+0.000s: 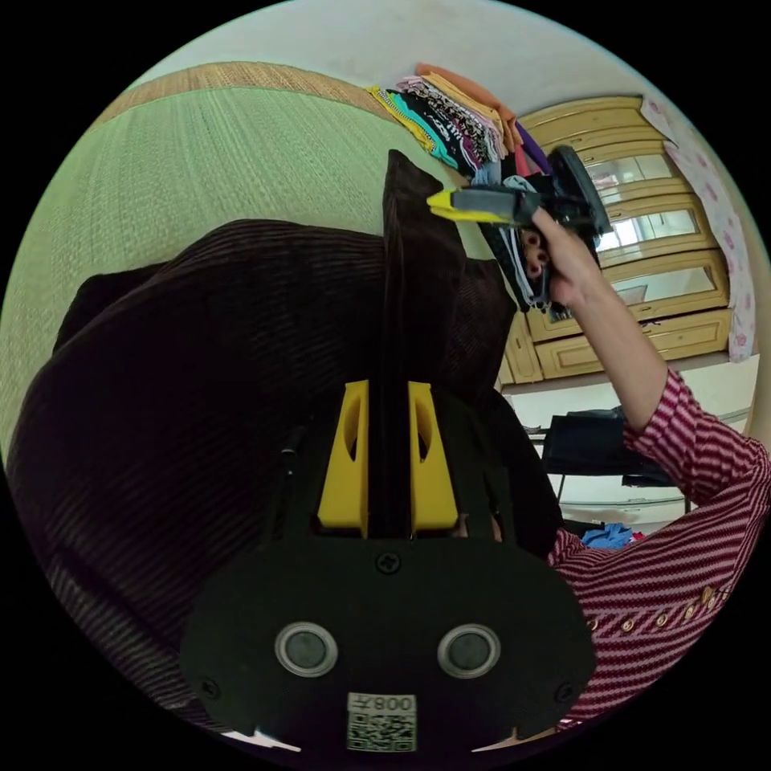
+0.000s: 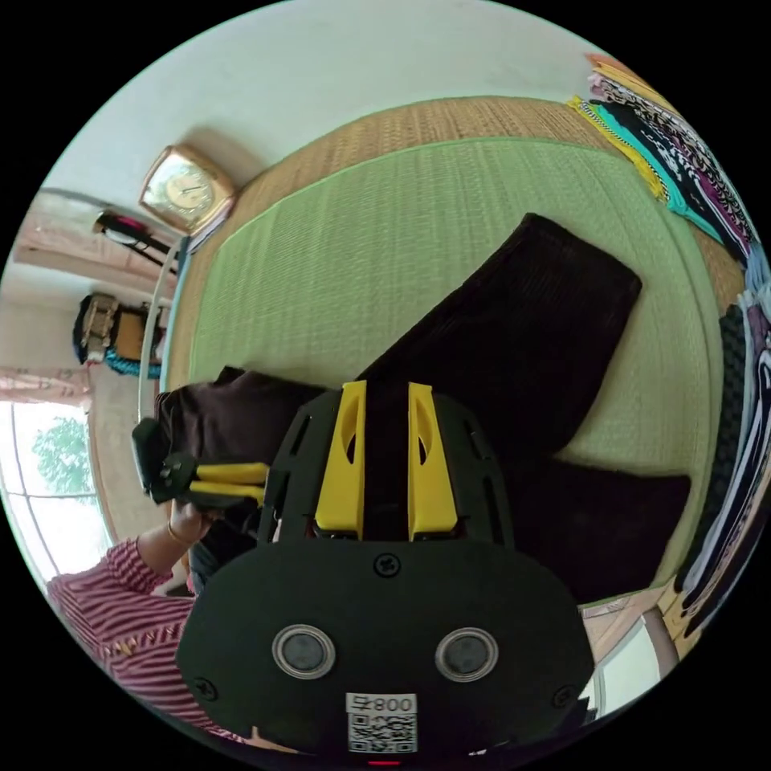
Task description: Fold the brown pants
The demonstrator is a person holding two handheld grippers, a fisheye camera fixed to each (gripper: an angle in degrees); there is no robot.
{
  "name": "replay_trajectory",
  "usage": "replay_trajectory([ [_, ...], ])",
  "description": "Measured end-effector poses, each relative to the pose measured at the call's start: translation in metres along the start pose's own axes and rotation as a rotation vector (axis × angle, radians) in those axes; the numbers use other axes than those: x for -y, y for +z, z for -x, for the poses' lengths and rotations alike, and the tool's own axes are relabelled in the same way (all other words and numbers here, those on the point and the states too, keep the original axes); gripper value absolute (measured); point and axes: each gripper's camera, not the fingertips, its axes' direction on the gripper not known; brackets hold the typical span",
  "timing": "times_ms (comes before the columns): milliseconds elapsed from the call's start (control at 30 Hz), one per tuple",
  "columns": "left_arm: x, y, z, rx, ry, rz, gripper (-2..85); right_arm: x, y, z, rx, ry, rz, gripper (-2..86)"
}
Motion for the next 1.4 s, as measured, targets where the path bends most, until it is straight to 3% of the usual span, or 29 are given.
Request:
replay_trajectory([
  [367,0.008,-0.028,-0.097,-0.067,0.052,0.016,4.5,0.079,0.037,-0.041,-0.201,0.107,0.132,6.5],
  [567,0.004,-0.051,-0.17,-0.069,0.151,0.018,3.9,0.065,0.019,-0.062,-0.17,0.083,0.152,4.1],
  [667,0.0,-0.063,-0.214,-0.046,0.229,0.028,3.7,0.042,-0.023,-0.073,-0.126,0.052,0.069,3.5],
  [867,-0.015,-0.066,-0.296,0.054,0.349,0.119,4.1,-0.067,-0.137,-0.111,-0.028,0.007,-0.151,3.0],
  [1033,-0.027,-0.065,-0.345,0.094,0.346,0.168,4.6,-0.198,-0.191,-0.175,0.076,0.103,-0.292,2.5],
  [1400,-0.048,-0.086,-0.441,0.14,0.326,0.26,5.2,-0.361,-0.136,-0.292,0.271,0.427,-0.307,0.8],
])
